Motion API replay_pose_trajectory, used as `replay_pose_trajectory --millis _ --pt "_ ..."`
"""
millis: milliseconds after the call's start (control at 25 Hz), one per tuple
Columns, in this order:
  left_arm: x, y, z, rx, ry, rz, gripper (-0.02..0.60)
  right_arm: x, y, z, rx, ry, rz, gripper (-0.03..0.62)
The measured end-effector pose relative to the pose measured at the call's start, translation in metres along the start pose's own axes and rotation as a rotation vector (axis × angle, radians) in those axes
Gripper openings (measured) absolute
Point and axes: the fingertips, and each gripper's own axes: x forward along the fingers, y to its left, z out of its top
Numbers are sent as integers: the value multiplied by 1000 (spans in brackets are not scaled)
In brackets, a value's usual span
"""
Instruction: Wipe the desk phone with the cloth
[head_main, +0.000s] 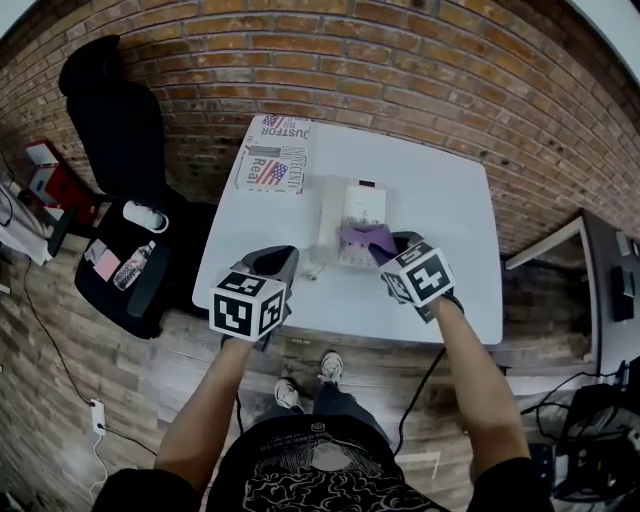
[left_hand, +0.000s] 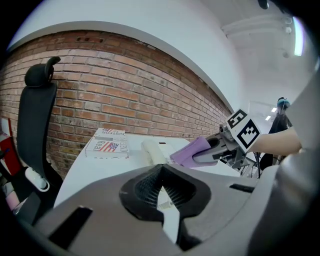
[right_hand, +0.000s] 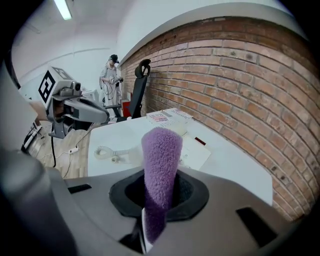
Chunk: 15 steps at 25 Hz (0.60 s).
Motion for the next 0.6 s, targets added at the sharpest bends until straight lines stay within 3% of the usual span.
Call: replay_pose_trajectory --millis 600 --pt "32 24 29 -48 -34 87 6 21 -75 100 -125 -103 0 46"
